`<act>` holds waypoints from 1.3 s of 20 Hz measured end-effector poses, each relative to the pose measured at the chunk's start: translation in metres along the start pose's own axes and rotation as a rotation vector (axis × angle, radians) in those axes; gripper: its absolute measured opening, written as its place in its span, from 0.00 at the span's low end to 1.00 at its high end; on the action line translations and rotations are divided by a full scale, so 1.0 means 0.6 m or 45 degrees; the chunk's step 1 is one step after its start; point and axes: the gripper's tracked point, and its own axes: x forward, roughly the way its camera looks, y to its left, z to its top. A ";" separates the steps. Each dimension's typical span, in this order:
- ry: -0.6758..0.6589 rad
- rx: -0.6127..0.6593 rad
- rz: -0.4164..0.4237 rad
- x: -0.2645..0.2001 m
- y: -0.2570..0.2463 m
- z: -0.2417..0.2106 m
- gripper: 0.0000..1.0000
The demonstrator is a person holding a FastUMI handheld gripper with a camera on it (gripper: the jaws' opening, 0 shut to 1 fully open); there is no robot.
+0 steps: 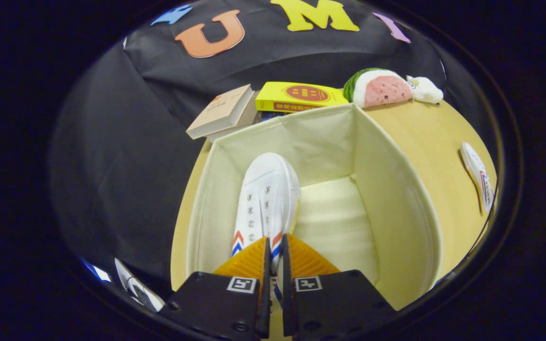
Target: Open the storage box then place both shoes into the box .Put the left shoe in first, then the right shoe, with the right side of both shoes facing outward in a uniform manner.
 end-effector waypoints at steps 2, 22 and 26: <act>-0.005 -0.010 0.018 -0.002 0.008 0.004 0.21; -0.770 -0.253 -0.193 -0.483 -0.288 0.189 0.95; -0.844 -0.303 -0.279 -0.544 -0.402 0.205 0.95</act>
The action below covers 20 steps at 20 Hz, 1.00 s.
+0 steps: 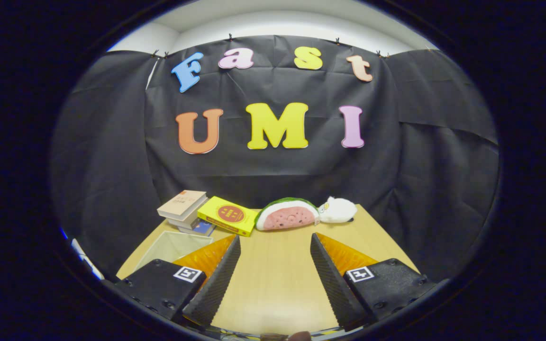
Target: Open the storage box then place both shoes into the box .Put the left shoe in first, then the right shoe, with the right side of both shoes facing outward in a uniform manner.
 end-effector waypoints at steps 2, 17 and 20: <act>0.009 -0.044 -0.029 0.002 -0.070 -0.013 0.96; 0.697 -0.023 -0.011 0.211 -0.382 -0.373 0.96; 0.752 -0.064 0.006 0.237 -0.394 -0.408 0.96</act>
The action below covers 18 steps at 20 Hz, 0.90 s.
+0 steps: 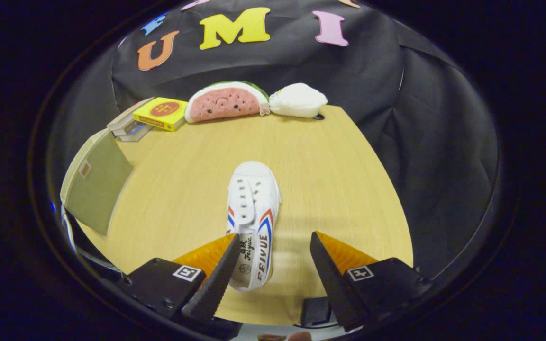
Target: Open the storage box then place both shoes into the box .Put the left shoe in first, then the right shoe, with the right side of both shoes facing outward in a uniform manner.
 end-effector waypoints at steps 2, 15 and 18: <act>0.029 -0.011 0.023 0.021 0.003 -0.003 0.96; 0.193 0.028 0.217 0.090 0.022 0.008 0.66; 0.210 0.043 0.206 0.088 0.020 0.009 0.41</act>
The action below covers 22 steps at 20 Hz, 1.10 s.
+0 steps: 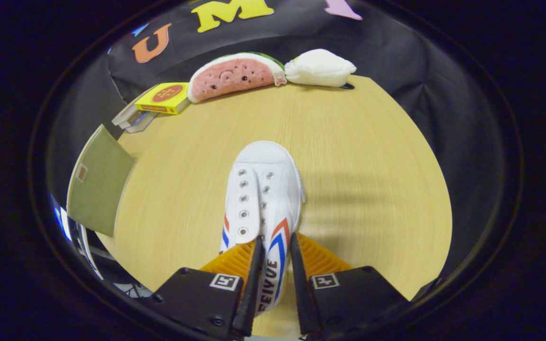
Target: Open the storage box then place both shoes into the box .Put the left shoe in first, then the right shoe, with the right side of both shoes facing outward in a uniform manner.
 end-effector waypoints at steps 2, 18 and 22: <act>-0.005 0.040 -0.007 -0.002 -0.002 0.006 0.26; -0.172 0.341 0.077 -0.197 0.313 0.060 0.06; -0.245 0.347 0.118 -0.245 0.468 0.088 0.06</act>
